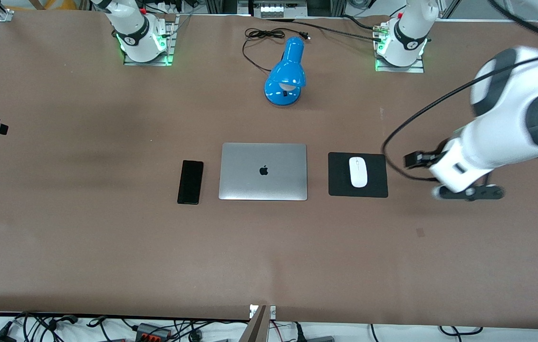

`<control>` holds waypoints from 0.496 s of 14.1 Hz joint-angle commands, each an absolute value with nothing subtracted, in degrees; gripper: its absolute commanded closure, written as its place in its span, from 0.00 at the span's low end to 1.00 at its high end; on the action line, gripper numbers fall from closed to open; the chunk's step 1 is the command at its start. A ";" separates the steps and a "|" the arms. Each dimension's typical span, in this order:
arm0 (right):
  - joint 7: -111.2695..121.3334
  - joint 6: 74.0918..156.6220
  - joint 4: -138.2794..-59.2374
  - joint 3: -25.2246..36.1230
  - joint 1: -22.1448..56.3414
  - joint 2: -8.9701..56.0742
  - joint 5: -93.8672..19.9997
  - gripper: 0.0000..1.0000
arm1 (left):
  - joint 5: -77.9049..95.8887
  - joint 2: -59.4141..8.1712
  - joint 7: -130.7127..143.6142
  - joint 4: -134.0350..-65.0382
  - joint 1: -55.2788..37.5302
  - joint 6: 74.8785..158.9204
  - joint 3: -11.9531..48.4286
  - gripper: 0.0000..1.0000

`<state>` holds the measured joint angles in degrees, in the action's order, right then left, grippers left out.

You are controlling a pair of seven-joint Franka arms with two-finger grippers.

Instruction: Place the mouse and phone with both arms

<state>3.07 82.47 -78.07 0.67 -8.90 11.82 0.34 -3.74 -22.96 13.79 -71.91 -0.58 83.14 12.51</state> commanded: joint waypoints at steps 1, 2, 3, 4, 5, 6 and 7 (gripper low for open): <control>3.69 86.91 -85.42 -0.18 -10.20 6.51 0.88 0.00 | -2.91 -21.54 7.76 -69.26 3.68 76.75 13.10 0.00; 3.78 87.01 -85.52 -0.18 -10.20 6.42 0.97 0.00 | -1.42 -19.79 5.12 -70.13 4.13 76.90 12.40 0.00; 3.52 87.01 -85.60 -0.18 -10.28 6.15 0.97 0.00 | 0.59 -18.04 3.88 -71.18 4.30 76.90 10.48 0.00; 3.52 87.53 -85.69 -0.18 -10.63 5.80 1.31 0.00 | 2.79 -15.06 3.61 -74.58 3.35 77.25 6.98 0.00; 3.60 88.50 -85.69 -0.18 -10.63 5.80 1.23 0.00 | 3.86 -11.46 3.60 -80.71 0.21 80.30 2.59 0.00; 3.43 88.59 -85.87 -0.18 -10.55 5.80 1.23 0.00 | 3.87 -7.60 3.60 -86.34 -3.30 84.68 -1.71 0.00; 3.43 88.85 -86.48 -0.18 -10.72 5.63 1.23 0.00 | 3.78 -4.17 3.52 -90.40 -4.21 88.03 -2.80 0.00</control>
<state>3.07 87.31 -83.82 0.68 -9.76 7.42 0.44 2.76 -13.85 4.58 -77.40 -0.01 81.16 1.91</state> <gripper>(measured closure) 0.000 0.000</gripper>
